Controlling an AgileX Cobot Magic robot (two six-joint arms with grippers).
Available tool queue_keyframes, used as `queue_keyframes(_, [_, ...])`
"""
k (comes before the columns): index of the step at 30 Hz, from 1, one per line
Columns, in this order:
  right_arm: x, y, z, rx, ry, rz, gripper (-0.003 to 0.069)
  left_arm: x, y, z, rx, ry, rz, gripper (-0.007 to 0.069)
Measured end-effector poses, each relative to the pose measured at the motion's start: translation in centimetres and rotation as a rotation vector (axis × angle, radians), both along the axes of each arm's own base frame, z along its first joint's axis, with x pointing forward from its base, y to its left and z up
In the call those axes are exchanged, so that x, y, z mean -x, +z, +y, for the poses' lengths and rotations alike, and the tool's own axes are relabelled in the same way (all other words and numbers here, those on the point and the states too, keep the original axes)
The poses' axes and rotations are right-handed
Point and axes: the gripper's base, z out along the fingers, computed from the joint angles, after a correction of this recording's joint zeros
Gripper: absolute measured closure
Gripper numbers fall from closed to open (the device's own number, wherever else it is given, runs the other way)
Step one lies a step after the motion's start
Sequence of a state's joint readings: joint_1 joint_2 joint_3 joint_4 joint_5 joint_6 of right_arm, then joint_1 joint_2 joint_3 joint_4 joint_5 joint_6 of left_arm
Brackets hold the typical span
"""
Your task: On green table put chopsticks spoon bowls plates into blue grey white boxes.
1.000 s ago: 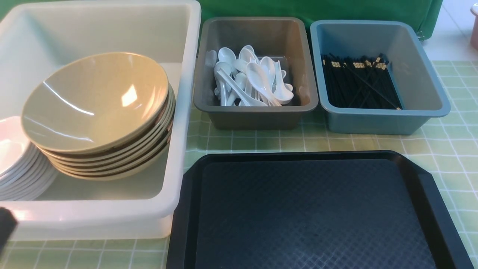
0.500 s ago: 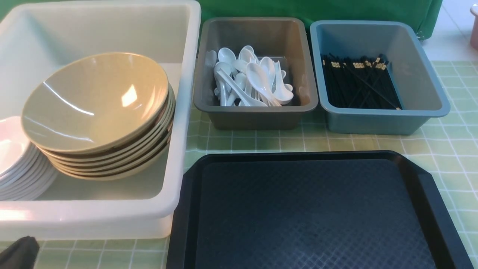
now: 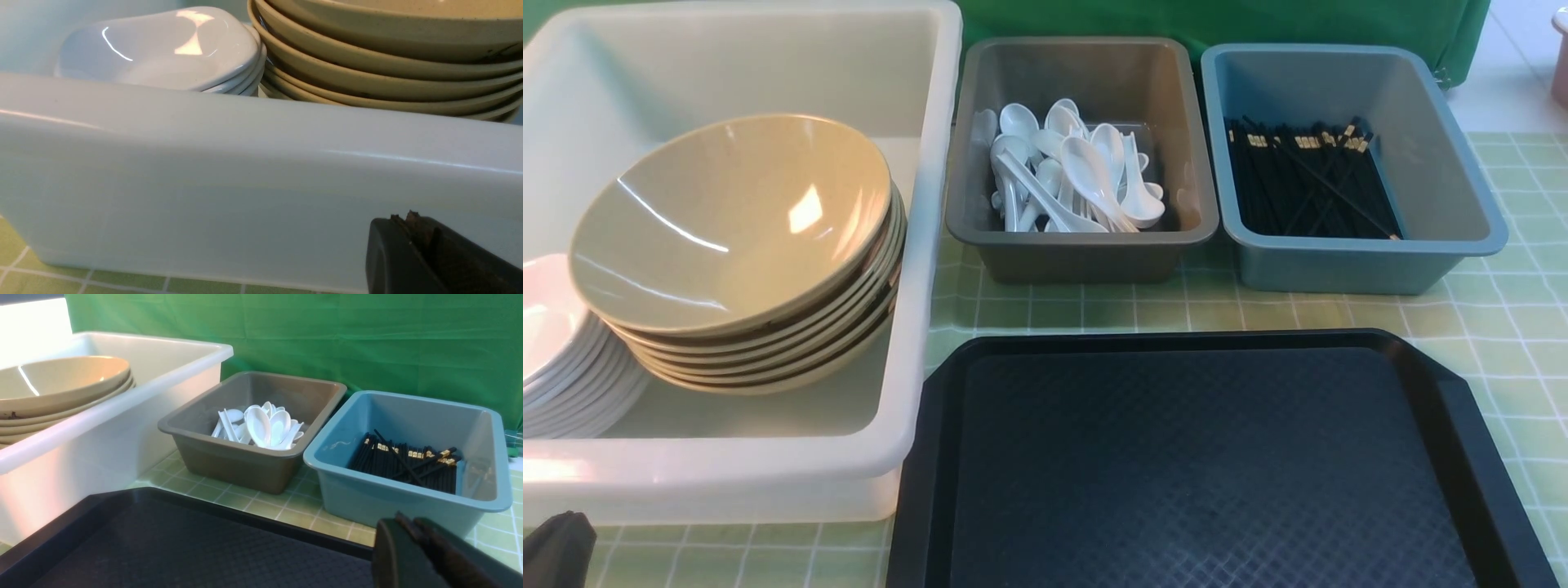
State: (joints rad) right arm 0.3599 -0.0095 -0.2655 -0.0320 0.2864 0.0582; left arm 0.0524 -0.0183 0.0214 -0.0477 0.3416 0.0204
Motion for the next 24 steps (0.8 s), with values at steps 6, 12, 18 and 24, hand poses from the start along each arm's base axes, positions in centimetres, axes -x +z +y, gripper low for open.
queue_keyframes(6, [0.0,0.0,0.0,0.0,0.0,0.0,0.0609,0.0,0.0,0.0,-0.001,0.0,-0.003,0.0626])
queue_keyframes(12, [-0.1,0.0,-0.4,0.007,-0.125,0.002,0.0603,0.0,0.0,0.0,0.0,0.0,-0.006,0.0626])
queue_keyframes(18, [-0.3,-0.6,-1.4,0.18,-0.359,0.015,0.0599,0.0,0.0,0.0,0.001,0.0,-0.006,0.0626])
queue_keyframes(24, [-1.3,-7.1,-1.8,0.191,-0.42,0.268,0.0593,0.0,0.0,0.0,0.001,0.0,-0.006,0.0626])
